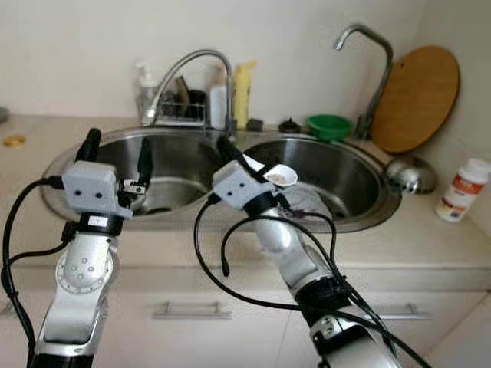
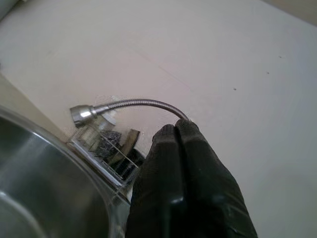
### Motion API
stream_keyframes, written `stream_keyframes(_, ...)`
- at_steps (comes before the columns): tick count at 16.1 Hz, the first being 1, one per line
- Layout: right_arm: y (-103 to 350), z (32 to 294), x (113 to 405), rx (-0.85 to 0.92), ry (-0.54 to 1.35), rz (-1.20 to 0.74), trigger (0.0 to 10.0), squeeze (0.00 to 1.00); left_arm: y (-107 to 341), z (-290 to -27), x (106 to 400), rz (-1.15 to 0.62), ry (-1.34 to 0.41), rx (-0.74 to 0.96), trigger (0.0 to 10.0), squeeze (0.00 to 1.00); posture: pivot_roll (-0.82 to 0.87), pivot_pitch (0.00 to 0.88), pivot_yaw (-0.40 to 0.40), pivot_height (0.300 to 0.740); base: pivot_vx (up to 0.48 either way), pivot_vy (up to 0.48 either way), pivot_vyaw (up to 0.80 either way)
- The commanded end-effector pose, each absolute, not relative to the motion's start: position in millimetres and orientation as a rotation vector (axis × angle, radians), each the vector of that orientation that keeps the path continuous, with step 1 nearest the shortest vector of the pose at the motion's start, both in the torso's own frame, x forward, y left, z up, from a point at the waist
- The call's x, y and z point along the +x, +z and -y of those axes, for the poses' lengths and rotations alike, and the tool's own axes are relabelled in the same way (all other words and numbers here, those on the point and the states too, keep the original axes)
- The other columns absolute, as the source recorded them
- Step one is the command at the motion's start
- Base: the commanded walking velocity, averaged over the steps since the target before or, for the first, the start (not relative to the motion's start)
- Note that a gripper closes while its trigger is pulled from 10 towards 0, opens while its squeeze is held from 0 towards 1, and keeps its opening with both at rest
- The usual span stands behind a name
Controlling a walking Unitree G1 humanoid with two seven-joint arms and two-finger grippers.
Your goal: Kitchen organization
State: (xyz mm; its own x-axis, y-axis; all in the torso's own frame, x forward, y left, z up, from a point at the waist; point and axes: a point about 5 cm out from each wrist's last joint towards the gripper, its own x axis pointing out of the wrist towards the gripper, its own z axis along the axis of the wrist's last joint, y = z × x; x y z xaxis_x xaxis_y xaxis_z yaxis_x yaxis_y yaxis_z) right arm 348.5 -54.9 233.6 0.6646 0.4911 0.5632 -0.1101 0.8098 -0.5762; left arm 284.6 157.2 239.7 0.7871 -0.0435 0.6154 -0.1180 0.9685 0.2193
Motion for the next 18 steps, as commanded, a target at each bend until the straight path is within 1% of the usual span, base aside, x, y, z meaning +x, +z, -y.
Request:
stream_keyframes(1, 237.3, 66.6, 354.2, -0.53, 0.327, 0.76, 10.0, 0.0, 240.5, -151.2, 284.4, 0.671, 0.021, 0.244, 10.0, 0.0, 0.05, 0.0, -0.051, 0.736, 0.247, 0.0, 0.0)
stream_keyframes(4, 242.0, 63.9, 357.3, -0.535, 0.352, 0.775, 10.0, 0.0, 239.8, -151.0, 285.1, 0.668, 0.019, 0.246, 10.0, 0.0, 0.05, 0.0, -0.051, 0.736, 0.161, 0.0, 0.0)
stream_keyframes(6, 239.8, 62.6, 361.8, -0.487, 0.379, 0.737, 10.0, 0.0, 239.3, -151.1, 285.7, 0.662, 0.019, 0.244, 10.0, 0.0, 0.05, 0.0, -0.051, 0.736, 0.0, 0.0, 0.0)
stream_keyframes(7, 235.0, 62.8, 367.9, -0.429, 0.407, 0.675, 10.0, 0.0, 238.8, -150.5, 286.1, 0.659, 0.016, 0.243, 10.0, 0.0, 0.05, 0.0, -0.051, 0.736, 0.0, 0.0, 0.0)
stream_keyframes(8, 232.7, 64.0, 371.2, -0.409, 0.408, 0.644, 10.0, 0.0, 238.7, -150.1, 286.2, 0.66, 0.014, 0.243, 10.0, 0.0, 0.05, 0.0, -0.051, 0.736, 0.0, 0.0, 0.0)
stream_keyframes(13, 225.3, 74.1, 391.0, -0.353, 0.37, 0.467, 10.0, 0.0, 237.7, -146.9, 287.1, 0.654, -0.003, 0.247, 10.0, 0.0, 0.07, 0.0, -0.05, 0.736, 0.0, 0.0, 0.0)
stream_keyframes(15, 229.8, 81.0, 402.0, -0.284, 0.338, 0.375, 10.0, 0.0, 238.5, -146.6, 287.2, 0.657, -0.005, 0.25, 10.0, 0.0, 0.09, 0.0, -0.054, 0.736, 0.0, 0.0, 0.0)
stream_keyframes(18, 233.0, 90.6, 409.9, -0.23, 0.296, 0.3, 10.0, 0.0, 238.3, -146.3, 286.9, 0.658, -0.004, 0.254, 10.0, 0.0, 0.11, 0.0, -0.06, 0.736, 0.0, 0.0, 0.0)
